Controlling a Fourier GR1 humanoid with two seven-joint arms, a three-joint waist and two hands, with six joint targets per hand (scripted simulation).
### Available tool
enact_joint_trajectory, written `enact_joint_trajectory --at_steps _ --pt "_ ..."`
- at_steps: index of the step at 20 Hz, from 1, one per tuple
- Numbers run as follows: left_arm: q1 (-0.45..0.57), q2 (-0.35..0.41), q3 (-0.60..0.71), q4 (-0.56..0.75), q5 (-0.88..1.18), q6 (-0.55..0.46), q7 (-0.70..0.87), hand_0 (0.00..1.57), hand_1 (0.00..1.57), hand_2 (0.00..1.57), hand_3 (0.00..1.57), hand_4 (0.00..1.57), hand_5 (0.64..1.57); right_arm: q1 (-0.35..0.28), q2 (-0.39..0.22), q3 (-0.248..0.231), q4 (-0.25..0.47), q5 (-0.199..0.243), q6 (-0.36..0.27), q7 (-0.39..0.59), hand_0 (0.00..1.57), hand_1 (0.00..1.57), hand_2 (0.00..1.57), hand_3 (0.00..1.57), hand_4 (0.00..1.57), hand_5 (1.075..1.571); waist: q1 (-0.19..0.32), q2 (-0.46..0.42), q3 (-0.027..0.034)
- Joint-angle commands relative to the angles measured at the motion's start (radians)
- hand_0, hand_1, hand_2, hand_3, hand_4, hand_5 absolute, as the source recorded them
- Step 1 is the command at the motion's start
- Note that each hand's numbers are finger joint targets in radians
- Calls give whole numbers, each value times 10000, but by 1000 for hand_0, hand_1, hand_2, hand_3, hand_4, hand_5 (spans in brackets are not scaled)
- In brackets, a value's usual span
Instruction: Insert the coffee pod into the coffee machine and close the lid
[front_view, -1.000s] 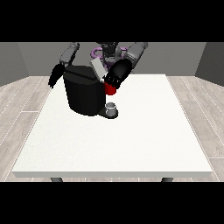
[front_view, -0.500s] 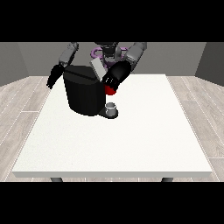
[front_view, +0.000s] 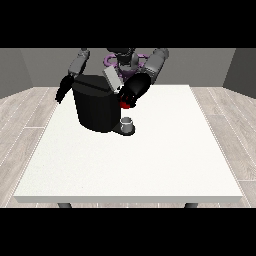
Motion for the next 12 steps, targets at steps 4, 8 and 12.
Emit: enact_joint_trajectory --at_steps 4,8,12 --pt "-41 -101 -190 23 -425 270 383 0 0 668 537 0 1571 71 -136 -234 378 -74 36 102 0 0 0 0 87 1571 47 -291 -9" --pt "230 -594 -316 -198 -542 713 484 0 0 565 474 0 1571 -83 -464 -563 761 -270 274 -144 0 0 0 0 147 1571 299 -163 -7" --pt "232 -59 -50 169 -449 431 164 0 0 481 381 0 1571 400 -28 -91 393 -26 81 39 0 0 0 0 0 1571 169 -533 -12"
